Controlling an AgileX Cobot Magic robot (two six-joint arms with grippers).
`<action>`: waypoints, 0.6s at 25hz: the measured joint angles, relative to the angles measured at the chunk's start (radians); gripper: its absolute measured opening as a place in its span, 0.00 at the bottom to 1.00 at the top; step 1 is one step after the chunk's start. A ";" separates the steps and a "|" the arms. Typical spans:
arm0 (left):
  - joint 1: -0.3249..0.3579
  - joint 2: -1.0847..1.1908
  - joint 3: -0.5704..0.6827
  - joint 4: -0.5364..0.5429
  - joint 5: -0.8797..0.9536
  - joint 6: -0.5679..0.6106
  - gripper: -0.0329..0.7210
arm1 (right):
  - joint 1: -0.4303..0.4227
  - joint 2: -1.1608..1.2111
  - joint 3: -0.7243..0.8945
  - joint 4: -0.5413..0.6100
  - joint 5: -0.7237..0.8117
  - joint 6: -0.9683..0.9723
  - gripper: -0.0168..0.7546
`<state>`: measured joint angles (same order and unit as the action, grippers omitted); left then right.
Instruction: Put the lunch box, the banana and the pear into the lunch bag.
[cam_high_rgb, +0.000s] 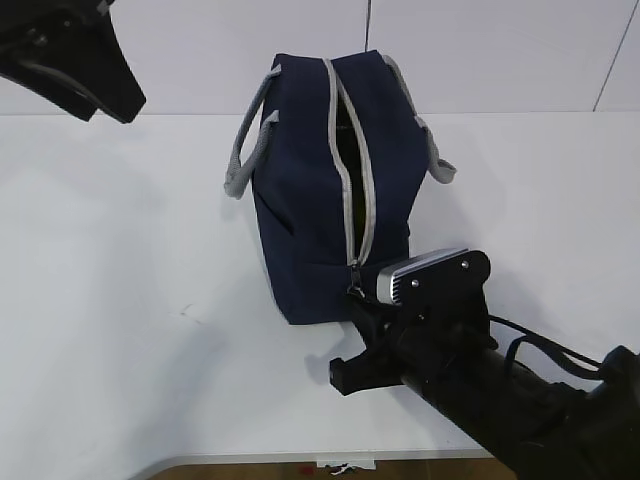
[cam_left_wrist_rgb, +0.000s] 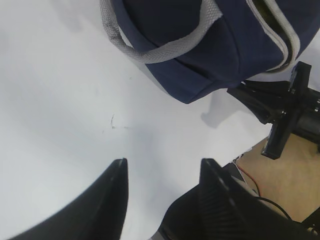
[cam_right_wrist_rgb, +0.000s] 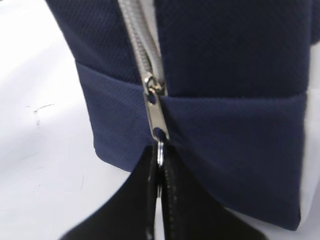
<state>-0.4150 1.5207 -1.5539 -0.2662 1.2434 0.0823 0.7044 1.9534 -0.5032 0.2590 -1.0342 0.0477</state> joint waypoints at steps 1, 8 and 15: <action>0.000 0.000 0.000 0.000 0.000 0.000 0.51 | 0.000 0.000 0.000 0.000 0.000 0.000 0.02; 0.000 0.000 0.000 0.000 0.000 0.000 0.51 | 0.000 -0.045 0.002 0.000 0.028 0.000 0.02; 0.000 0.000 0.000 0.002 0.000 0.000 0.51 | 0.000 -0.138 0.004 0.000 0.115 0.000 0.02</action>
<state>-0.4150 1.5207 -1.5539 -0.2644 1.2434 0.0823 0.7044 1.8155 -0.4991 0.2592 -0.9187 0.0477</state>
